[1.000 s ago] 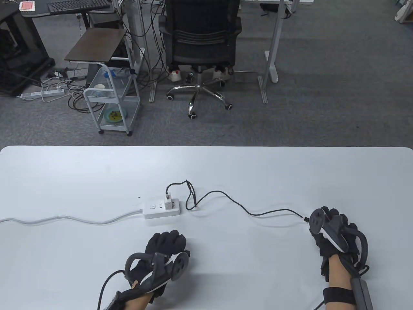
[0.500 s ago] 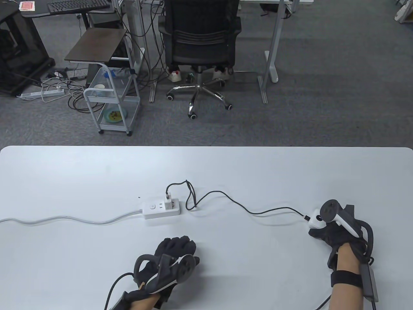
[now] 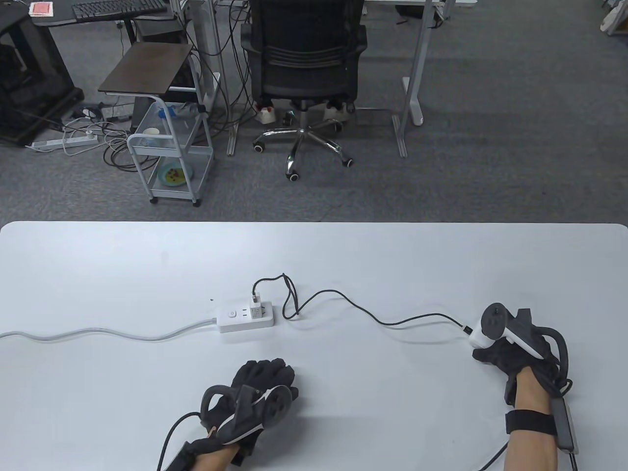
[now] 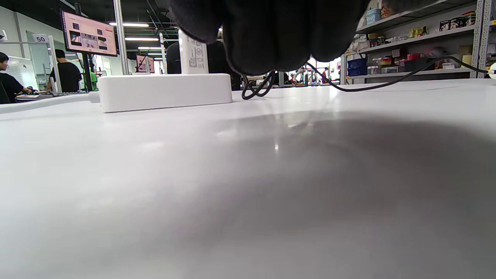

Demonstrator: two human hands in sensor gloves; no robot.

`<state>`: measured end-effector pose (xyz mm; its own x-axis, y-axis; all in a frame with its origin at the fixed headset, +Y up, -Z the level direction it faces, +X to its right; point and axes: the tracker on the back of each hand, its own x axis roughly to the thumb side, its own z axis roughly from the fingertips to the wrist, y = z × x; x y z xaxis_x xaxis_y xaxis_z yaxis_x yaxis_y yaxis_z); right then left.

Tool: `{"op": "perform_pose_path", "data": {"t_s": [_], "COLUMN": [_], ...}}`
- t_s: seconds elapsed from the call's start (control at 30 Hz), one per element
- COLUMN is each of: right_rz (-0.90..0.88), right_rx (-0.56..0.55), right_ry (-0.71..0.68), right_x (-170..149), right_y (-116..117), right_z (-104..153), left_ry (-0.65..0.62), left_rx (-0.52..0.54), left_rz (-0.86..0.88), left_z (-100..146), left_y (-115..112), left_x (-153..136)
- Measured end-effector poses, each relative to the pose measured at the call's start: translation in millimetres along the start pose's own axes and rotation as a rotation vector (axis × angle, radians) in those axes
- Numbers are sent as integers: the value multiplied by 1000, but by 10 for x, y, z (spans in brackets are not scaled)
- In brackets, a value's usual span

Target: Unplug the charger and disconnect the battery pack

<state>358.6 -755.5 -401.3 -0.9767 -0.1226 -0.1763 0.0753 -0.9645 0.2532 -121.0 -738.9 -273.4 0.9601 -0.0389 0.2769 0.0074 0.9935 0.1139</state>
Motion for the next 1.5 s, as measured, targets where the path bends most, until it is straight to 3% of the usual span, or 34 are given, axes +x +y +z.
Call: {"op": "perform_pose_path", "data": {"t_s": [0.23,0.43,0.57,0.77,0.93,1.17,1.5], "right_rz": [300,194,234,236,257,319,245], "right_rx": [-123,-108,-138,-317,-356,-325,-288], "right_ry": [-68,-153,-249,-410,-495,-653,-730], "right_x": [433,623,867,1393,1722,2052,2167], "right_y": [-90,-294,-430,-633,-789,-571,-393], "right_z": [257,517,717,1139,1413,1652,1724], "left_ry": [7,30,40,19,12,15,7], "left_rx": [-6,8,35,65,92,101,100], "left_rz": [-45,-43,-6,-36,-45,-23,-22], "left_z": [-45,-38,-41,6,11,16,25], "left_y": [-31,-29,-5,35,80,113,95], "left_x": [-59,-132,-147,-101,-57,-73,-61]}}
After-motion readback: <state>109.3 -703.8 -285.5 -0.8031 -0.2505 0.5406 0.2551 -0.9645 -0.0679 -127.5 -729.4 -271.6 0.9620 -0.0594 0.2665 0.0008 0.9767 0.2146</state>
